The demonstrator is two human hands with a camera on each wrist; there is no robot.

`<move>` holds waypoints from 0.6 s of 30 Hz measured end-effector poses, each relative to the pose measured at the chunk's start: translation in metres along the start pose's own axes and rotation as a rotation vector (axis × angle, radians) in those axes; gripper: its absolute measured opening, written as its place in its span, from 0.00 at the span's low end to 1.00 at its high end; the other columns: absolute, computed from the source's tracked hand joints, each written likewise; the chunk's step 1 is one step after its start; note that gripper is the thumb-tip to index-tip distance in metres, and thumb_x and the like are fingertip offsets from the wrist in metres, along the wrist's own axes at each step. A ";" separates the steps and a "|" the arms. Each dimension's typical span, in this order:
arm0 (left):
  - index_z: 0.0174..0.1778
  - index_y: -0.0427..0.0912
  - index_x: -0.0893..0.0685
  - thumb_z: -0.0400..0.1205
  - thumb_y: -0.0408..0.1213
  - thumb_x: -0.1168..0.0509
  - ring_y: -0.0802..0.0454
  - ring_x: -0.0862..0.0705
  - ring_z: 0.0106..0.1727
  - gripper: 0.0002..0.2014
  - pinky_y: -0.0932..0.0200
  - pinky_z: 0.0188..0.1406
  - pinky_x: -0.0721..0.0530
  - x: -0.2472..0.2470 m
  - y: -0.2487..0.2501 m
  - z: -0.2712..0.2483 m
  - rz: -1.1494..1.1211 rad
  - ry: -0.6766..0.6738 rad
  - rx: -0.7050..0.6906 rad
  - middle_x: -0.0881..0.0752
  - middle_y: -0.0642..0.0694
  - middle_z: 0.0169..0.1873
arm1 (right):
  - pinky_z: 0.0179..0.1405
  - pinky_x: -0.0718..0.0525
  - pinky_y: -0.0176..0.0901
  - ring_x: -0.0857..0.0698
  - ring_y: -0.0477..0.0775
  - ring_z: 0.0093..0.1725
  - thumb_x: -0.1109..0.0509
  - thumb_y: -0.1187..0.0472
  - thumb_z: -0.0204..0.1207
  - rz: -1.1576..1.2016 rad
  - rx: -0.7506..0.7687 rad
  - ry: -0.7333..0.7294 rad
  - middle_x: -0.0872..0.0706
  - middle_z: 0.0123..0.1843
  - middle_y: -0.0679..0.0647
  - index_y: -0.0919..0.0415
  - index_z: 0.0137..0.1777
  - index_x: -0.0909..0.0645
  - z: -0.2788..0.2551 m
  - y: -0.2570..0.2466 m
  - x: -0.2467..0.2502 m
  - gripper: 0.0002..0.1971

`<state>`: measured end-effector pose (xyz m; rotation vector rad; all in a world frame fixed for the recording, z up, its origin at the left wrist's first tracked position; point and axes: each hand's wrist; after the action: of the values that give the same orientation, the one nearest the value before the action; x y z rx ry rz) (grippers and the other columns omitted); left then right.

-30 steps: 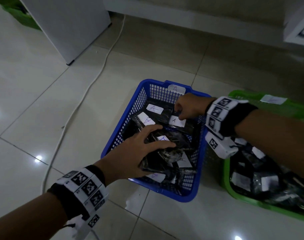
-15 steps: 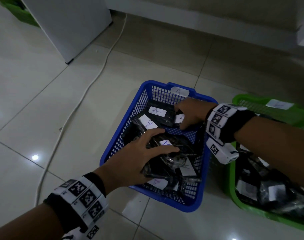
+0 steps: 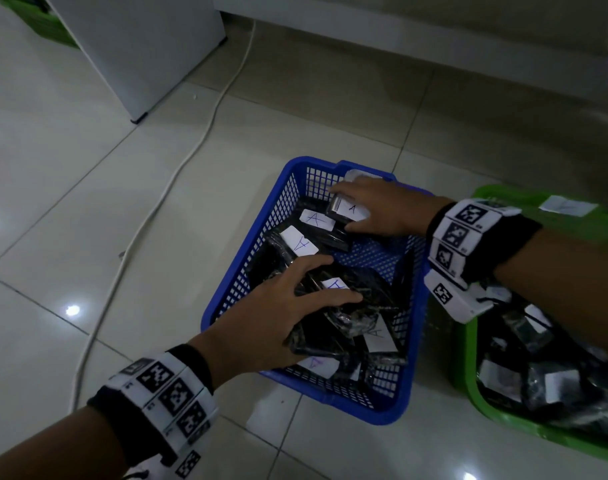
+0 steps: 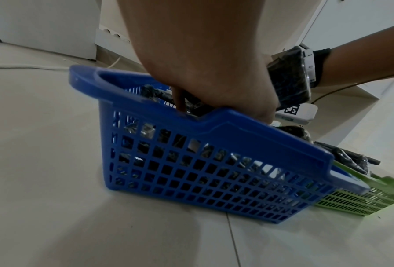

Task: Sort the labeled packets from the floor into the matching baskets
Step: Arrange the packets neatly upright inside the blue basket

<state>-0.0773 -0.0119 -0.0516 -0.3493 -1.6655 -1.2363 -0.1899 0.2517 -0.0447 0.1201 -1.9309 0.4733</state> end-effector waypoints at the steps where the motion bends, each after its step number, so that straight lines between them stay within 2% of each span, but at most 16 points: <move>1: 0.82 0.70 0.37 0.76 0.57 0.24 0.47 0.19 0.70 0.40 0.46 0.69 0.17 0.000 0.000 0.000 -0.001 0.001 -0.001 0.48 0.48 0.86 | 0.67 0.23 0.58 0.25 0.59 0.69 0.28 0.49 0.76 -0.023 0.014 -0.005 0.26 0.73 0.58 0.50 0.80 0.37 -0.001 -0.001 -0.003 0.34; 5: 0.82 0.71 0.38 0.77 0.60 0.28 0.47 0.20 0.70 0.38 0.47 0.68 0.16 0.000 0.000 -0.001 -0.002 0.004 -0.005 0.48 0.48 0.85 | 0.65 0.21 0.57 0.24 0.58 0.69 0.29 0.51 0.77 -0.119 0.036 0.003 0.27 0.74 0.54 0.47 0.79 0.37 -0.006 0.001 -0.009 0.33; 10: 0.82 0.68 0.36 0.77 0.62 0.29 0.48 0.25 0.75 0.37 0.49 0.72 0.18 -0.001 0.000 0.001 0.009 0.018 -0.011 0.45 0.47 0.85 | 0.51 0.15 0.58 0.18 0.60 0.60 0.26 0.47 0.73 -0.298 0.055 -0.014 0.20 0.65 0.55 0.43 0.76 0.33 -0.006 0.000 -0.010 0.32; 14: 0.82 0.68 0.36 0.77 0.62 0.30 0.47 0.23 0.73 0.36 0.47 0.69 0.17 0.000 0.001 0.000 0.003 0.016 -0.007 0.46 0.47 0.85 | 0.49 0.14 0.58 0.17 0.63 0.57 0.26 0.52 0.73 -0.314 0.017 -0.018 0.18 0.59 0.59 0.48 0.74 0.29 -0.002 -0.008 -0.018 0.29; 18: 0.81 0.68 0.35 0.78 0.61 0.29 0.48 0.18 0.68 0.36 0.46 0.66 0.15 0.000 0.001 0.000 -0.023 0.014 -0.007 0.46 0.47 0.85 | 0.50 0.14 0.57 0.16 0.64 0.54 0.27 0.58 0.72 -0.231 -0.009 0.059 0.16 0.56 0.61 0.53 0.70 0.27 0.001 -0.012 -0.026 0.26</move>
<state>-0.0765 -0.0113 -0.0508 -0.3254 -1.6573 -1.2598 -0.1768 0.2366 -0.0651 0.3160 -1.8336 0.3108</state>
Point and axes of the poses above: each hand's wrist, its own z-axis towards the middle knuckle, its own x-axis out of the back of the hand, y = z × x
